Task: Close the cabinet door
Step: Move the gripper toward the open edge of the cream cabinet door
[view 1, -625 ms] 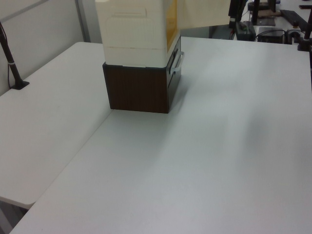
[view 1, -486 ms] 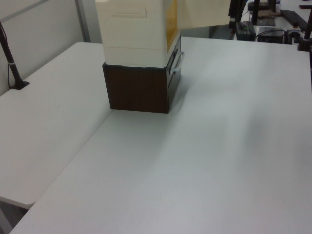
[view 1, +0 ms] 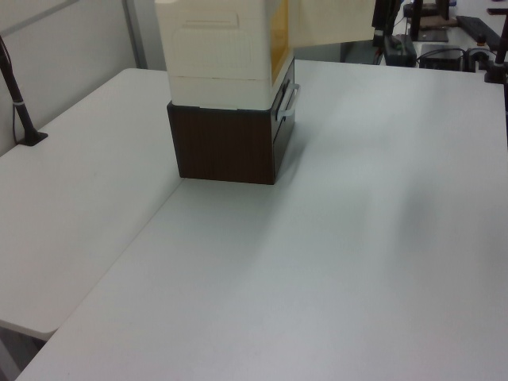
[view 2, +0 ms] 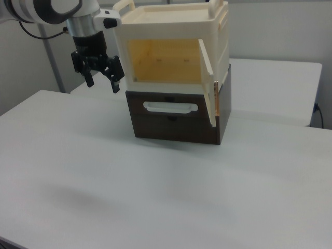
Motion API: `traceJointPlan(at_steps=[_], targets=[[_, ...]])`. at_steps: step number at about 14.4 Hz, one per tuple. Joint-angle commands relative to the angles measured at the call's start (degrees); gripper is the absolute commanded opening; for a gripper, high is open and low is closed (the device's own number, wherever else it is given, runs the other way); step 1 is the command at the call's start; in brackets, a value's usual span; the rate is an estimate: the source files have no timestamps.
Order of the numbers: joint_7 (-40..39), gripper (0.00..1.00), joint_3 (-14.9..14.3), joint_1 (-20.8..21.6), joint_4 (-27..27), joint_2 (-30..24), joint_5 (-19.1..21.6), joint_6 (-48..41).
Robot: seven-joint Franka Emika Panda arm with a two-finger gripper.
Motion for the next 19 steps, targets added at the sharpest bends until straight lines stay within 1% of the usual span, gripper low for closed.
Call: traceJointPlan(at_steps=[1, 4, 8, 11, 13, 14, 15, 16, 17, 18, 19], targets=[[0.63, 1.0, 0.86, -0.42, -1.59, -1.1, -1.19, 1.01], [0.28, 1.0, 0.86, -0.69, -1.59, -1.45, -1.1, 1.01], [-1.3, 1.0, 0.86, -2.26, -1.5, -2.15, -0.92, 1.01], [-11.12, 1.0, 0.34, -4.63, -1.24, -3.29, -0.66, 1.01], [-12.21, 0.88, 0.07, -6.74, -0.89, -3.82, -0.57, 1.62], [-11.86, 0.75, -0.01, -7.8, -0.8, -3.91, -0.57, 1.71], [-11.51, 0.59, -0.36, -8.68, -0.8, -3.91, -0.48, 1.89], [-10.11, 0.36, -1.41, -9.21, -0.1, -3.91, -0.05, 2.15], [-7.57, 0.19, -3.07, -9.3, 0.95, -3.74, 1.17, 3.2], [-4.94, 0.08, -4.92, -9.3, 1.13, -3.73, 3.19, 5.21], [-2.91, 0.04, -6.59, -9.39, 1.13, -3.91, 5.12, 7.67]])
